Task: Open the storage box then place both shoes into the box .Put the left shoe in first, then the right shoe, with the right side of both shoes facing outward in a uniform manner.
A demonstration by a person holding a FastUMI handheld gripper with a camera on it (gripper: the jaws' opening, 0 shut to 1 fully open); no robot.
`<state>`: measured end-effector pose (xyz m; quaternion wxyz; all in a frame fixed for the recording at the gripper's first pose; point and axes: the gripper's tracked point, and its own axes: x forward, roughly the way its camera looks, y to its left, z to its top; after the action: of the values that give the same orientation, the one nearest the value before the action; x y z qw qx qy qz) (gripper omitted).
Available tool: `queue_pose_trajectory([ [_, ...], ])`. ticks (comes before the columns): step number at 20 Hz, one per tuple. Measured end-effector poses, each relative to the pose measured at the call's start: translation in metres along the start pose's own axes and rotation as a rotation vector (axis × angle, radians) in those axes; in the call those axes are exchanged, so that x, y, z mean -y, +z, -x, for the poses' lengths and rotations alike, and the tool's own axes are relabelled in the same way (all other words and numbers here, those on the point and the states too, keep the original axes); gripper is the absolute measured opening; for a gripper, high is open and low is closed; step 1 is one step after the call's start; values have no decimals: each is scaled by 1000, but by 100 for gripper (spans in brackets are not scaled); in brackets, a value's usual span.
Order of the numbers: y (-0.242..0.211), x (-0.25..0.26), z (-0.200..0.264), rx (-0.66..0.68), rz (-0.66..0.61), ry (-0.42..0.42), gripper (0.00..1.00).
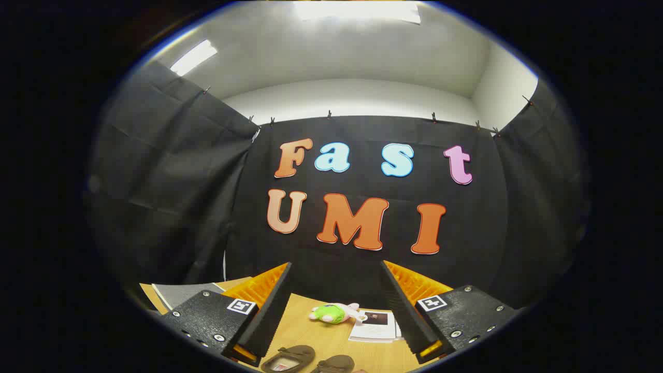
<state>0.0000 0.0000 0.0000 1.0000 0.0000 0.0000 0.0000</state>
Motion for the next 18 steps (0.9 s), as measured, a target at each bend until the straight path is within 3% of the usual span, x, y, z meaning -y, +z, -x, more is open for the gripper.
queue_pose_trajectory([
  [13,-2,-1,2,4,13,6,98],
  [18,-12,-13,2,-9,15,45,98],
])
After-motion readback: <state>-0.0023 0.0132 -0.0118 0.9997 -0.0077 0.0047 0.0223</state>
